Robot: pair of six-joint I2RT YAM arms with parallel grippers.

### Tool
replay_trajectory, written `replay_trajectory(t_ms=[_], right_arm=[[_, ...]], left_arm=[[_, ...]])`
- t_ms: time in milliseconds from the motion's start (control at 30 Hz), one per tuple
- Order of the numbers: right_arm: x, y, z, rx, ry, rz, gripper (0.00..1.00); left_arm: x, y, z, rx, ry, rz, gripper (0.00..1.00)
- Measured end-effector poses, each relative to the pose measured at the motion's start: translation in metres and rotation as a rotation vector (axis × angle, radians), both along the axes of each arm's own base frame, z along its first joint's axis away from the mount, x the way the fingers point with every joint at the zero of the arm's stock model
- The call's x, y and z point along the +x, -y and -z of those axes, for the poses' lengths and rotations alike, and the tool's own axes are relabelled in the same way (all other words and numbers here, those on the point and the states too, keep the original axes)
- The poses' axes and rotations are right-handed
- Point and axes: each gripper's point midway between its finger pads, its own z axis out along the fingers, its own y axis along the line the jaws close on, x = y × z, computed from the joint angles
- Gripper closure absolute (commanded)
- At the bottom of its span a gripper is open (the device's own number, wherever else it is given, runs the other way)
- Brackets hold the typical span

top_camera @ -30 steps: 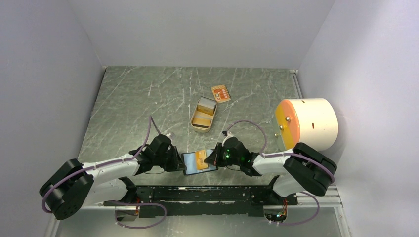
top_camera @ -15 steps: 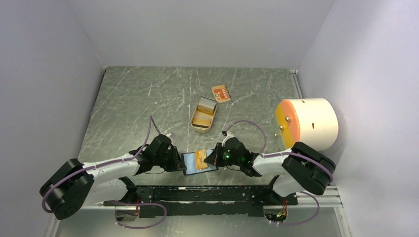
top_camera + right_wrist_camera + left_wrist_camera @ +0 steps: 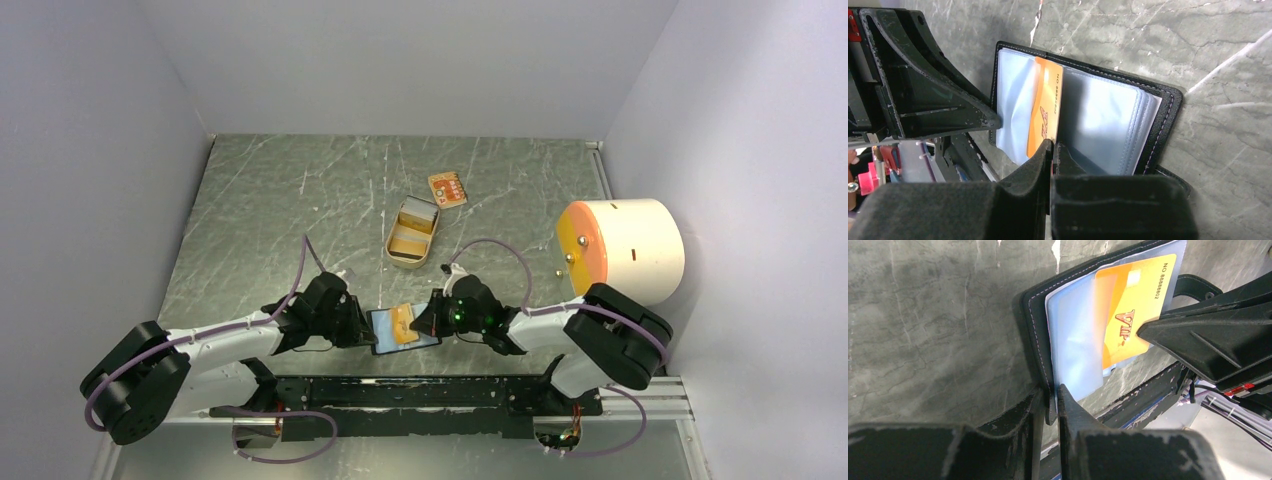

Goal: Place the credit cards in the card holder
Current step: Insert the credit card into the card holder.

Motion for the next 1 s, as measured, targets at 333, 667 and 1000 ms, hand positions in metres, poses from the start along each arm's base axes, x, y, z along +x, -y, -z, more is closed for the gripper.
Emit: replay_trajectory(t_ms=[333,667,1000], right_arm=[[-0.007,0.000,-0.001,0.010,-0.017,-0.061,1.00],[-0.014,0.000,-0.001,0.036,-0.062,-0.107,1.00],[-0.013,-0.001,-0.001,0.084,-0.100,-0.070,1.00]], left_arm=[[0.000,0.000,0.000,0.000,0.000,0.000,0.80],[0.000,0.000,0.000,0.001,-0.001,0.000,0.80],[0.000,0.000,-0.001,-0.003,-0.006,-0.007,0.79]])
